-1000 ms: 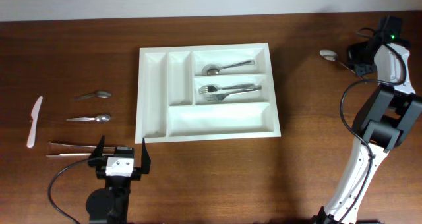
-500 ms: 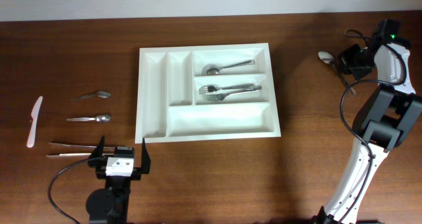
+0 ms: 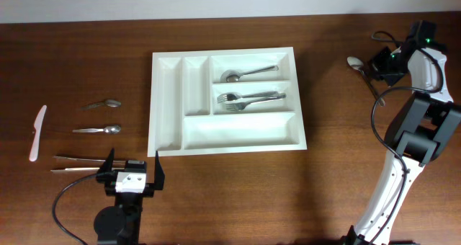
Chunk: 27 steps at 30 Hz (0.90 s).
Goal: Pack container
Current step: 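Lower the right gripper and align it on the spoon handle, then close the right gripper on the spoon and lift it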
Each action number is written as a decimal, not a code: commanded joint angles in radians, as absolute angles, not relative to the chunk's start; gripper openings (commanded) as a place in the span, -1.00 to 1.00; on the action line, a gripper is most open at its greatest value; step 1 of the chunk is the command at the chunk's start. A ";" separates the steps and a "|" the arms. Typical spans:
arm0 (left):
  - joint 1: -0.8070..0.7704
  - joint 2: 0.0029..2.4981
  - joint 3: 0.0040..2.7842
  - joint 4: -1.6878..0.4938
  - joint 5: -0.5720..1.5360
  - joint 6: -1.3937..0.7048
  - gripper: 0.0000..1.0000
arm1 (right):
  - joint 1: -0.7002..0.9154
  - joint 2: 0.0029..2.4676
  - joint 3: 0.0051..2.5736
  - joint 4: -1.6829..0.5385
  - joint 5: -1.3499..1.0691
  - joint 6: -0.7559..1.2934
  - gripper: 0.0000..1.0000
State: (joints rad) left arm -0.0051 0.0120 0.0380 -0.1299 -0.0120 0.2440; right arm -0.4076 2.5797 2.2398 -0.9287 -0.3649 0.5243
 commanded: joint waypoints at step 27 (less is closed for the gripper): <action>-0.002 0.008 0.031 -0.127 -0.015 0.256 0.98 | -0.285 2.595 2.220 -1.210 -0.375 0.283 -0.92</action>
State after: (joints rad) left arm -0.0051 0.0120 0.0380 -0.1299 -0.0120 0.2440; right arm -0.2882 2.5759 2.2421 -1.1610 -0.4152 0.3592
